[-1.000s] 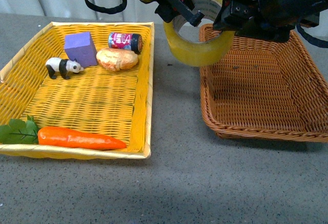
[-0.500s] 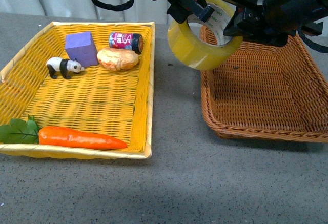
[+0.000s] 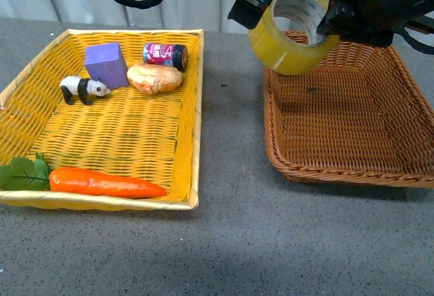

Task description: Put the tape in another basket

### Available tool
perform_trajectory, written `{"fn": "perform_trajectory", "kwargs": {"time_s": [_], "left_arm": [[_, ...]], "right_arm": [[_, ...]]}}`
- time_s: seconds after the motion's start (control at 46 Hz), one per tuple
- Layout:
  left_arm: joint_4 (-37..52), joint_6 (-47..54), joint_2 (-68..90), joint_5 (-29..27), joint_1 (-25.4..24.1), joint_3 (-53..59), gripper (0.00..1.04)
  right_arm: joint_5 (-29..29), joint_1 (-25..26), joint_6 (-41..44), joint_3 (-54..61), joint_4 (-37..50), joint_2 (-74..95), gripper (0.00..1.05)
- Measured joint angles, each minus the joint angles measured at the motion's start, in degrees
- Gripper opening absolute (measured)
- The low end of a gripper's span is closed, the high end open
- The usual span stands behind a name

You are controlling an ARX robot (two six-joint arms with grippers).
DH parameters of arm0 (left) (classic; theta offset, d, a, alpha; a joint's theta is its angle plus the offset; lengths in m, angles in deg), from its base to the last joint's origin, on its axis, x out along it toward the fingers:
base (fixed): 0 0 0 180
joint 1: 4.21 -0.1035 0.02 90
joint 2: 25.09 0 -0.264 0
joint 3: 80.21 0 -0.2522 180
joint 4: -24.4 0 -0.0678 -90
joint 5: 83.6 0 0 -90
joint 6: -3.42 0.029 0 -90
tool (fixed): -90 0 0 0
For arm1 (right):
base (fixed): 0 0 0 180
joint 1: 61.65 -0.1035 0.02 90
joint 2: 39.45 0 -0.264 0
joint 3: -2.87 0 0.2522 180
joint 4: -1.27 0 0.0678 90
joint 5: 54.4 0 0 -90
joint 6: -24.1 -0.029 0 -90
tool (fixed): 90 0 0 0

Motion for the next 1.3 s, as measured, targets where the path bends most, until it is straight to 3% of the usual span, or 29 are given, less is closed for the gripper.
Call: {"fn": "perform_trajectory", "kwargs": {"time_s": [0.348,0.804,1.0,1.239,1.304], "left_arm": [[5.9,-7.2,-4.7,-6.1,-3.0,8.8,0.98],[8.4,-11.6,-6.0,-10.3,-4.8,12.2,0.98],[9.7,-13.2,-6.1,-12.3,-4.9,12.3,0.98],[16.0,-18.5,-8.8,-20.2,-7.2,15.8,0.98],[17.9,-19.9,-9.8,-22.4,-7.7,17.0,0.98]], "right_arm": [[6.3,4.5,3.0,-1.9,-4.3,5.7,0.15],[7.7,4.9,6.5,-1.9,-6.6,10.3,0.16],[5.9,5.2,6.4,-1.0,-3.3,9.2,0.52],[6.4,6.0,8.6,6.8,6.9,-1.1,0.93],[7.5,6.2,9.7,10.3,12.7,-4.0,0.96]]}}
